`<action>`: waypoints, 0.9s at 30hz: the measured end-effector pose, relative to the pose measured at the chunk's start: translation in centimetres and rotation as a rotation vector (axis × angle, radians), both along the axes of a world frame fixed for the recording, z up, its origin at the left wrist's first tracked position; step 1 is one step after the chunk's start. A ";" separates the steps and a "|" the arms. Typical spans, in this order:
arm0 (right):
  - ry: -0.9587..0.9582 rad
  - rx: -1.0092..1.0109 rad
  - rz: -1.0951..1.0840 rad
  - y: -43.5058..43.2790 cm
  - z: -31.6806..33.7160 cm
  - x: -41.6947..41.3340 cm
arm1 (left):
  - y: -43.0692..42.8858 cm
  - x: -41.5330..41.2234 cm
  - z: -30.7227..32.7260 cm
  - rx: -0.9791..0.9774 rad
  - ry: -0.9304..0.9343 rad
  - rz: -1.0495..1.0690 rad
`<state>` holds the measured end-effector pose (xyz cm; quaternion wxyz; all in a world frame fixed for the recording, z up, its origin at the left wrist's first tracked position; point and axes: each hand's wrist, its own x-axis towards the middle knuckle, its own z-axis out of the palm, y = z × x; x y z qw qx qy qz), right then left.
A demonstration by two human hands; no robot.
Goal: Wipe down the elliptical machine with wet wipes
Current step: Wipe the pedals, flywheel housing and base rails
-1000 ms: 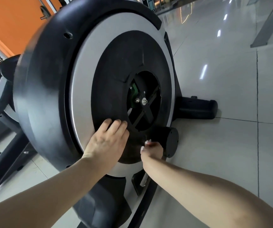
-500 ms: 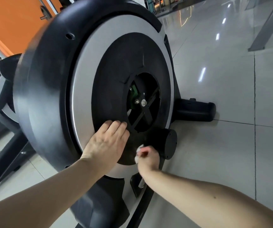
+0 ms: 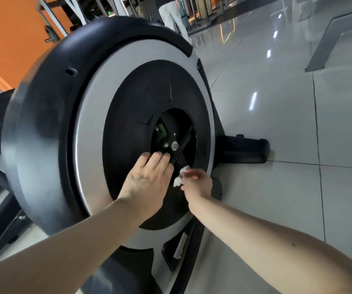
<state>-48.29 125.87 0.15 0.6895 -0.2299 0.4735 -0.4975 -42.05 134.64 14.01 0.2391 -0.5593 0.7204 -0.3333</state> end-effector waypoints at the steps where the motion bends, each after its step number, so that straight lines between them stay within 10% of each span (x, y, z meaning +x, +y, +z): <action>1: -0.001 -0.033 -0.068 -1.5 -0.1 -0.9 | -0.9 -0.6 -0.1 -0.004 0.005 -0.001; 15: 0.264 0.150 0.029 -11.8 -5.7 0.6 | -14.5 -5.2 1.6 -0.017 -0.144 0.147; 27: 0.071 -0.296 -0.054 -15.6 -0.7 0.5 | -18.7 -3.1 3.6 -0.098 -0.210 0.258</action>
